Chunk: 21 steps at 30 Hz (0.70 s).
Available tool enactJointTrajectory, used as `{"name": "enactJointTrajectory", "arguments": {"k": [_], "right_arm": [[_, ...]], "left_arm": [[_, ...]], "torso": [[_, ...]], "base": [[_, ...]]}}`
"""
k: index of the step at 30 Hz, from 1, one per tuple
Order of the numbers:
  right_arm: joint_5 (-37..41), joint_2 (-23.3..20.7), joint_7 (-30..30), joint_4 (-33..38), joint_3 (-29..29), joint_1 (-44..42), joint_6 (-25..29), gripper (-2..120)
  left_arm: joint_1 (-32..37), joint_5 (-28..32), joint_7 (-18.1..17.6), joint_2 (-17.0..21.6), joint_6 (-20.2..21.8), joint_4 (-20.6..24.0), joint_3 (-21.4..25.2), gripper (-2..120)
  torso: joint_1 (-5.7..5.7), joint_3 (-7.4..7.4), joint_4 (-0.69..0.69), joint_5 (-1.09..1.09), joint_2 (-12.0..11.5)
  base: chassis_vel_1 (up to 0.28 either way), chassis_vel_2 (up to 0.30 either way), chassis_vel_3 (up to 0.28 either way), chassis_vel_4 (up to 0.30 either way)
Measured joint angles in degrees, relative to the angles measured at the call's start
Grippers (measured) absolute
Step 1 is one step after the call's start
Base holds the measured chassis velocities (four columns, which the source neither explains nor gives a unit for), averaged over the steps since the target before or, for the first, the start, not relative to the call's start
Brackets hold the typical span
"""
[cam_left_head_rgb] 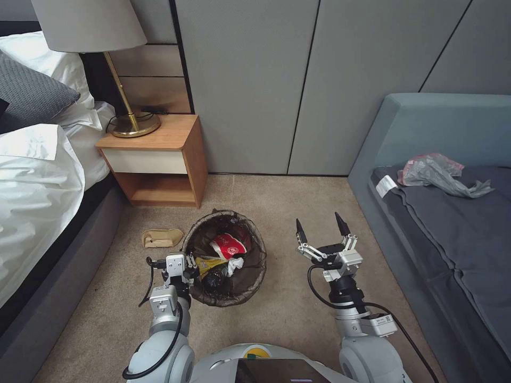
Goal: Pick up the trash bin, then pick up the garbage from the floor and place it into the trash bin.
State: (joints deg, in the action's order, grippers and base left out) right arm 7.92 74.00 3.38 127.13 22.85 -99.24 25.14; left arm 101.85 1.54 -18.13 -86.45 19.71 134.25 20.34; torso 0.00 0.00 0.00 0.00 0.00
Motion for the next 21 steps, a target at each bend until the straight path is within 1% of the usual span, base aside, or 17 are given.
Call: {"name": "enactJointTrajectory", "arguments": {"k": [7,21], "right_arm": [[0.41,-0.58,-0.32,-0.55,0.48,0.57,-0.02,100],[0.81,-1.51,-0.51,-1.25,0.68,1.93,-0.15,100]], "left_arm": [[-0.02,0.01,0.05,-0.05,0.12,0.02,-0.06,0],[-0.03,0.02,0.02,0.02,0.25,0.14,0.05,0]], "torso": [[0.0,0.0,0.0,0.0,0.0],[0.0,0.0,0.0,0.0,0.0]], "base": [[0.033,0.025,0.027,0.026],[0.068,0.073,0.078,0.078]]}}
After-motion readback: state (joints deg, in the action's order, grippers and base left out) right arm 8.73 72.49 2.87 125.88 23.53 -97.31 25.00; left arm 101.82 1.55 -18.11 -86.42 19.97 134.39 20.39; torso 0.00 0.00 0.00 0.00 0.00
